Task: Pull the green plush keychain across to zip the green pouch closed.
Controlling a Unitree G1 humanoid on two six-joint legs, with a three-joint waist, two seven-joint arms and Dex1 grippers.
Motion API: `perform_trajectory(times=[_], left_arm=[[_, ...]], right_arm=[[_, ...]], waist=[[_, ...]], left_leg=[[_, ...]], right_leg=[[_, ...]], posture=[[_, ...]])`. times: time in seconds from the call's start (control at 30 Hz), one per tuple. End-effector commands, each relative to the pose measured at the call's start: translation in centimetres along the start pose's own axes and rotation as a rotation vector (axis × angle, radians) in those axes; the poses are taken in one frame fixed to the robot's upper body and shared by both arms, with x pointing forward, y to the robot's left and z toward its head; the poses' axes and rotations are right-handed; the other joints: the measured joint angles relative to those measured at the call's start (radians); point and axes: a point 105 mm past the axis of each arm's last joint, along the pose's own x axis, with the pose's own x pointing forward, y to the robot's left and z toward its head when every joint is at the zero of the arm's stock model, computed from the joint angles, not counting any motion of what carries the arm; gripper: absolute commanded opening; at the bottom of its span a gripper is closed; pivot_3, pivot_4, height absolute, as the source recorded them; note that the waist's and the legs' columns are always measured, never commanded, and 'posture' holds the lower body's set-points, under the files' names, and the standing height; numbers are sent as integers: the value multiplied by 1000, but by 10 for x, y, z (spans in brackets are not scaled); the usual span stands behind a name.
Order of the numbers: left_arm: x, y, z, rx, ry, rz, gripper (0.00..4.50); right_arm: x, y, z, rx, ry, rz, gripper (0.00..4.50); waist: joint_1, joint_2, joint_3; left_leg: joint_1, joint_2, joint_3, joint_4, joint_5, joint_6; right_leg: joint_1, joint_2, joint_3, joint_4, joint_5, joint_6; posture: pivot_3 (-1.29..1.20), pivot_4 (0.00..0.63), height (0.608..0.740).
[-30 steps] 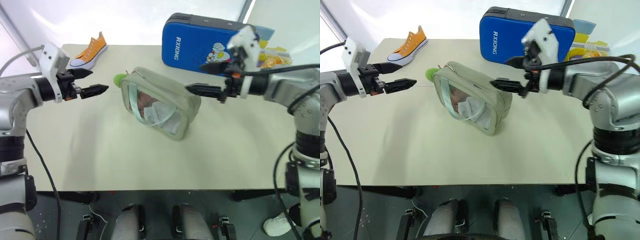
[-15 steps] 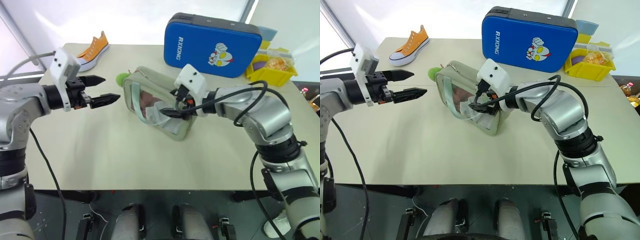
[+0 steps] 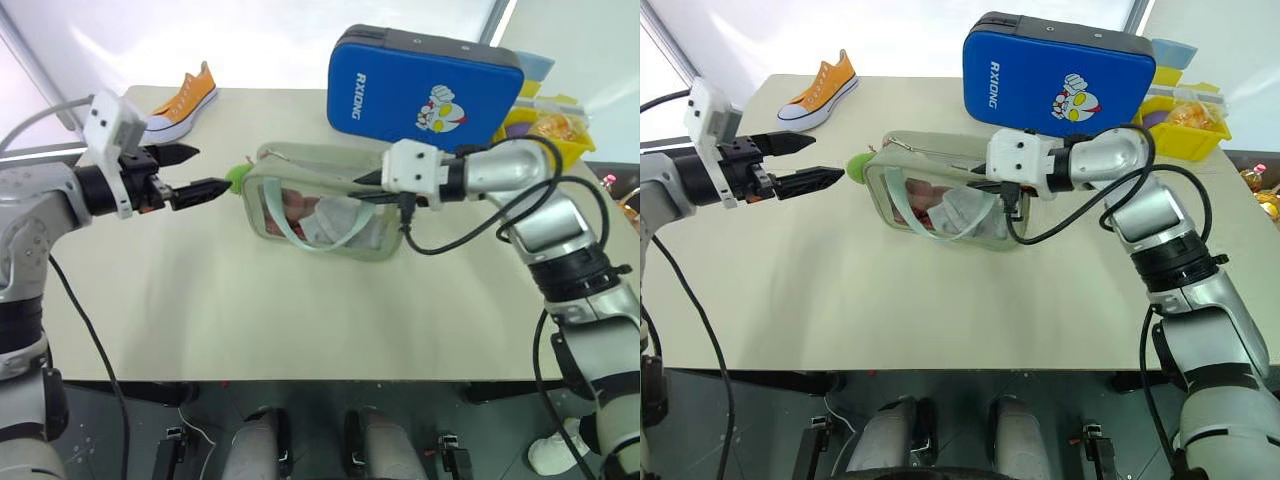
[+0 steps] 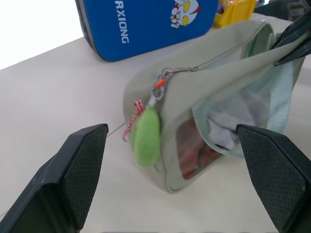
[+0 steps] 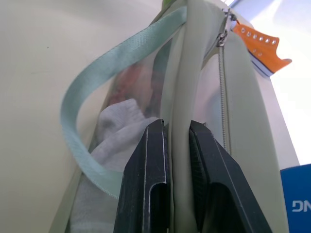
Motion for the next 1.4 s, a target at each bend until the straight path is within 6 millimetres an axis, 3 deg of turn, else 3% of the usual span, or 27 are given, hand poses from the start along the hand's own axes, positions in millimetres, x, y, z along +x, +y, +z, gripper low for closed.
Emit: perform_trajectory(times=[0.03,0.27,0.33,0.67,0.97,1.07,1.17,1.3,1.4], left_arm=[[-6,-1,9,41,-37,18,4500],[-2,-5,7,46,-32,9,4500],[-1,-5,8,48,-33,8,4500],[-1,0,10,59,-27,6,4500],[4,-6,5,45,-20,-11,4500],[3,-7,1,39,-11,-12,4500],[-2,-3,-1,28,-2,5,4500],[-15,4,-7,6,26,38,4500],[-18,2,-14,-4,42,34,4500]], right_arm=[[-4,-4,13,-42,-87,-18,554],[-4,-4,-11,62,-41,-60,554],[-4,-5,-11,62,-40,-63,8],[-14,-15,10,-57,-143,-56,8],[-1,3,-7,7,-129,-10,8],[-2,3,-5,53,-129,-4,1069],[-13,-3,1,64,-107,-21,2553],[-40,-9,5,115,-49,-63,2553],[-50,-5,2,160,-13,-94,2553]], waist=[[-1,0,0],[1,0,0],[1,0,0],[1,0,0],[1,0,0],[-1,0,0],[1,0,0],[4,0,0],[6,0,0]], left_leg=[[0,0,0,0,0,0],[0,1,0,1,1,-2],[1,1,0,1,1,-2],[1,1,0,1,1,-2],[1,1,0,2,1,-2],[1,1,0,2,1,-2],[2,1,0,2,1,-2],[2,1,0,2,1,-2],[2,0,0,2,1,-2]], right_leg=[[0,0,0,0,0,0],[0,0,0,1,0,0],[0,0,0,2,0,0],[0,0,0,2,0,0],[0,0,0,2,0,0],[1,0,0,3,0,0],[1,0,0,4,0,0],[1,0,0,4,0,0],[1,-1,0,4,0,0]], posture=[[0,150,740],[0,150,740],[0,150,740],[0,150,740],[0,150,740],[0,150,740],[0,150,740],[0,150,740],[0,150,740]])
